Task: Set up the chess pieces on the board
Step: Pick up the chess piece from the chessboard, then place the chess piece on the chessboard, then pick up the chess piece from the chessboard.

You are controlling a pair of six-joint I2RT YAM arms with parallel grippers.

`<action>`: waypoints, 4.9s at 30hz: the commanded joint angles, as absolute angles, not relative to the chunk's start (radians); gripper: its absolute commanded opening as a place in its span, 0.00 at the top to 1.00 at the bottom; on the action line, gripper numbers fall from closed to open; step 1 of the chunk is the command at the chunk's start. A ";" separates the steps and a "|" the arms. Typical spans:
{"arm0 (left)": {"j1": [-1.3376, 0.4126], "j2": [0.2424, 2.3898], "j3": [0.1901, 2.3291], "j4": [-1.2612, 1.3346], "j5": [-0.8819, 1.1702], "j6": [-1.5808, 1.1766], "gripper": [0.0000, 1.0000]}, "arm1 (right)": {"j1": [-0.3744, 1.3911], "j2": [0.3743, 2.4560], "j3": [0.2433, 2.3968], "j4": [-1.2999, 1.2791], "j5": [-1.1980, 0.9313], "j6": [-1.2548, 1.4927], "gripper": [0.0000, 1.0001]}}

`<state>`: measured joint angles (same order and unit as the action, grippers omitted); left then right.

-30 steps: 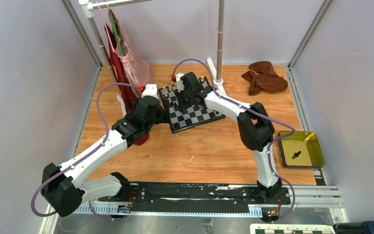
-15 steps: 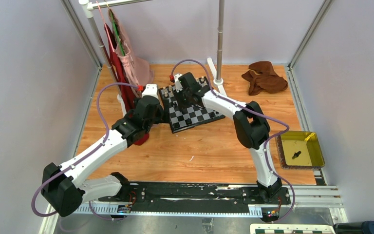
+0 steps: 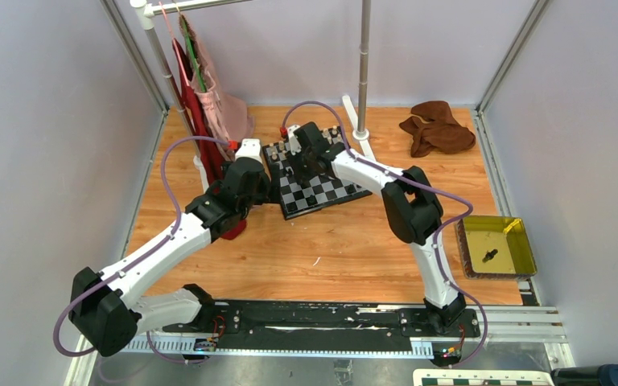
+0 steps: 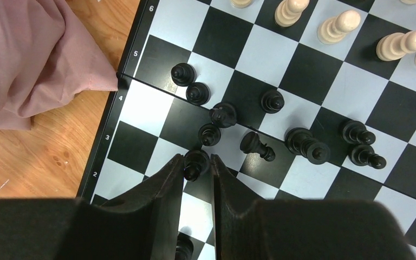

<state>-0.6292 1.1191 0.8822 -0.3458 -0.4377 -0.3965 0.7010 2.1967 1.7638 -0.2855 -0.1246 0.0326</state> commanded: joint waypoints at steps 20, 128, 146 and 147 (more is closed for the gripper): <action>-0.611 1.114 0.857 -0.341 -0.428 -0.389 0.05 | 0.714 2.209 1.801 -0.317 -0.123 0.021 1.00; -0.611 1.153 0.851 -0.351 -0.412 -0.458 0.03 | 0.550 1.855 1.397 -0.227 -0.032 0.044 0.68; -0.611 1.221 0.879 -0.320 -0.410 -0.435 0.00 | 0.569 2.118 1.785 -0.308 -0.119 0.028 0.64; -0.611 1.226 0.881 -0.318 -0.410 -0.435 0.00 | 0.570 2.125 1.792 -0.308 -0.120 0.028 0.64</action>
